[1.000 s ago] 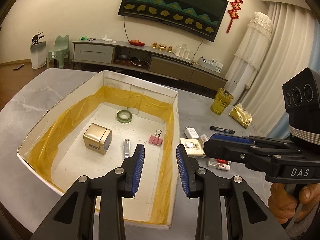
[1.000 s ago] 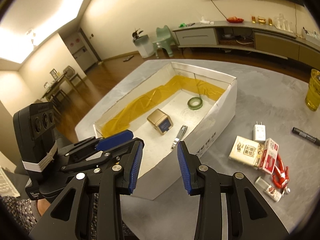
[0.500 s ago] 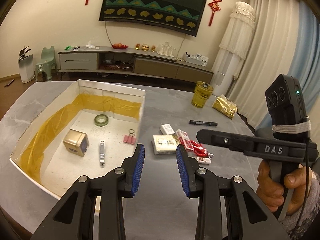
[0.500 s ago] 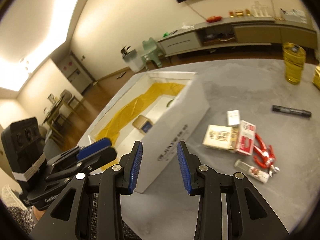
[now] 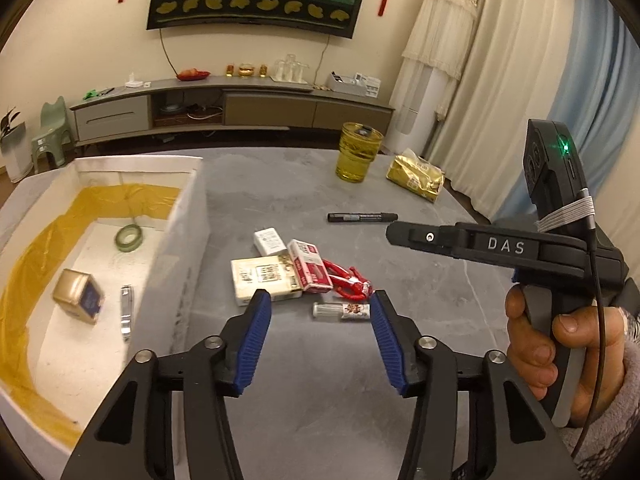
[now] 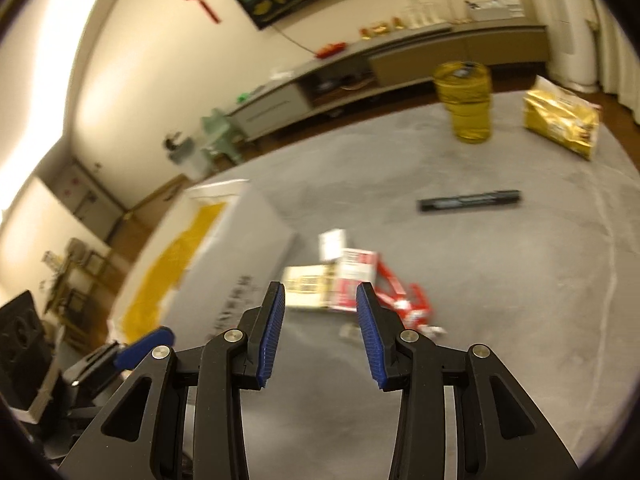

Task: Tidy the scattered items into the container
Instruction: 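Grasp the red toy figure with the right tool while the left tool grasps the red staple box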

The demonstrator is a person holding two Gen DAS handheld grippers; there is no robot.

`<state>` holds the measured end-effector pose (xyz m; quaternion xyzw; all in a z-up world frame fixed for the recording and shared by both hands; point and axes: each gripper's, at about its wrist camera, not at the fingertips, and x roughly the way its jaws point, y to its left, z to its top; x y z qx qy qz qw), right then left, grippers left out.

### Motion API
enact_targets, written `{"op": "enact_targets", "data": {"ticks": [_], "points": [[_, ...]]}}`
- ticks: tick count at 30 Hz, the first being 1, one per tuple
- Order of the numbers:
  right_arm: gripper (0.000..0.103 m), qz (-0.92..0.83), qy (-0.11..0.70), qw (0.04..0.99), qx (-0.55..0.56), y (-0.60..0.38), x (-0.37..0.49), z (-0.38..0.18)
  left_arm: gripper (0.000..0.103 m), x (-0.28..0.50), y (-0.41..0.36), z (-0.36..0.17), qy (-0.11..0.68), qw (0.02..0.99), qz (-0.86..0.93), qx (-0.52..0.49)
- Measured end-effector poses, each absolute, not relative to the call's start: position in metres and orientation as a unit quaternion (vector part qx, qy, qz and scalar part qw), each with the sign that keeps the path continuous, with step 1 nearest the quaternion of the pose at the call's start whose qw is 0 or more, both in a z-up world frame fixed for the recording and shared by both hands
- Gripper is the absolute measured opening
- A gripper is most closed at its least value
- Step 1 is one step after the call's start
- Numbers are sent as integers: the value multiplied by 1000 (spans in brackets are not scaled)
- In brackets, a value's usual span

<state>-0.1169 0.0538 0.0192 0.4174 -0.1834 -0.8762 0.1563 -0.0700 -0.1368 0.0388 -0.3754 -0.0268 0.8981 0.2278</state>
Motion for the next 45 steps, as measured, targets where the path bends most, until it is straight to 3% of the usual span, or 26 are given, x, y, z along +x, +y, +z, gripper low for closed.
{"op": "enact_targets", "data": {"ticks": [8, 13, 16, 21, 23, 25, 27, 32, 35, 36, 37, 41, 43, 45], "points": [[44, -863, -156, 119, 465, 62, -144, -17, 58, -125, -105, -9, -31, 235, 873, -425], [45, -870, -78, 104, 475, 51, -161, -27, 60, -154, -95, -37, -36, 231, 863, -448], [45, -870, -72, 93, 478, 58, -169, -31, 62, -171, -86, -48, -40, 237, 857, -455], [46, -863, -68, 98, 491, 62, -177, -42, 62, -187, -64, -59, 12, 225, 869, -441], [47, -858, -63, 106, 498, 60, -179, -48, 53, -185, -59, -61, 47, 219, 874, -431], [47, -854, -54, 114, 504, 56, -181, -52, 26, -184, -60, -63, 62, 216, 876, -426], [47, -853, -43, 121, 507, 51, -183, -54, 12, -185, -70, -63, 44, 219, 873, -433], [52, -852, -2, 135, 506, 36, -182, -56, 9, -189, -89, -58, 3, 225, 867, -445], [53, -844, 39, 140, 517, 26, -180, -69, 24, -192, -89, -55, -39, 263, 853, -450], [53, -840, 62, 138, 521, 22, -179, -75, 36, -191, -87, -54, -39, 264, 855, -445], [53, -838, 77, 133, 523, 21, -177, -80, 43, -191, -84, -52, -36, 265, 857, -440], [49, -840, 55, 114, 527, 38, -177, -80, 46, -191, -69, -52, -20, 289, 852, -437], [48, -841, 40, 99, 530, 51, -179, -80, 60, -193, -58, -57, -3, 293, 849, -439], [47, -842, 29, 84, 532, 63, -180, -79, 62, -198, -53, -64, 3, 294, 847, -443]]}}
